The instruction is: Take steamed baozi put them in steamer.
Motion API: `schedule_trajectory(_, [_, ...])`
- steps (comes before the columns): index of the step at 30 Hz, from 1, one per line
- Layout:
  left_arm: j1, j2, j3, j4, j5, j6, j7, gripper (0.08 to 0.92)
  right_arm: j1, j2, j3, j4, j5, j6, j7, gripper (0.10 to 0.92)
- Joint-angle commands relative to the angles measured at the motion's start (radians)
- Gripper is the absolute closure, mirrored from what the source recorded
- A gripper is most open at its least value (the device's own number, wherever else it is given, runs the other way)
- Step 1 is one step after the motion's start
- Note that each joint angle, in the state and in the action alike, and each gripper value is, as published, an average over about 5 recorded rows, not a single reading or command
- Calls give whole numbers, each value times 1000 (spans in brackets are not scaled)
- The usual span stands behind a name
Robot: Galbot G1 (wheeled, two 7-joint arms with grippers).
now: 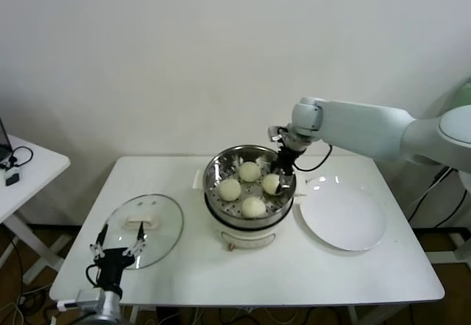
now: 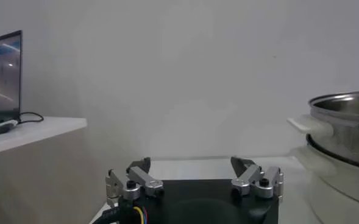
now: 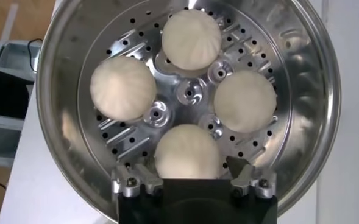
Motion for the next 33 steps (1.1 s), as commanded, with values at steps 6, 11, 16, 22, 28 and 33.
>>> schedule_trajectory(6, [0,1,-4,0,-5,2,0,177,17,-11,19,2,11,17,-15,204])
schedule_trajectory(11, [-5,2,-3,0,-5,5,0,177,66,-69,54,75,58,30,8,202])
schedule_trajectory(16, [-16,-2,7,1,2,12,-1,177,88,-170,124,181,56,19,40,203])
schedule_trajectory(22, [-27,-8,16,11,12,7,7,177,36,-298,214,263,-8,5,92,203])
schedule_trajectory(28, [-30,-12,29,5,24,-2,17,177,-133,-456,459,330,-30,1,195,203])
schedule_trajectory(33, [-50,-21,56,2,48,-10,18,177,-303,-563,698,393,-58,15,271,203])
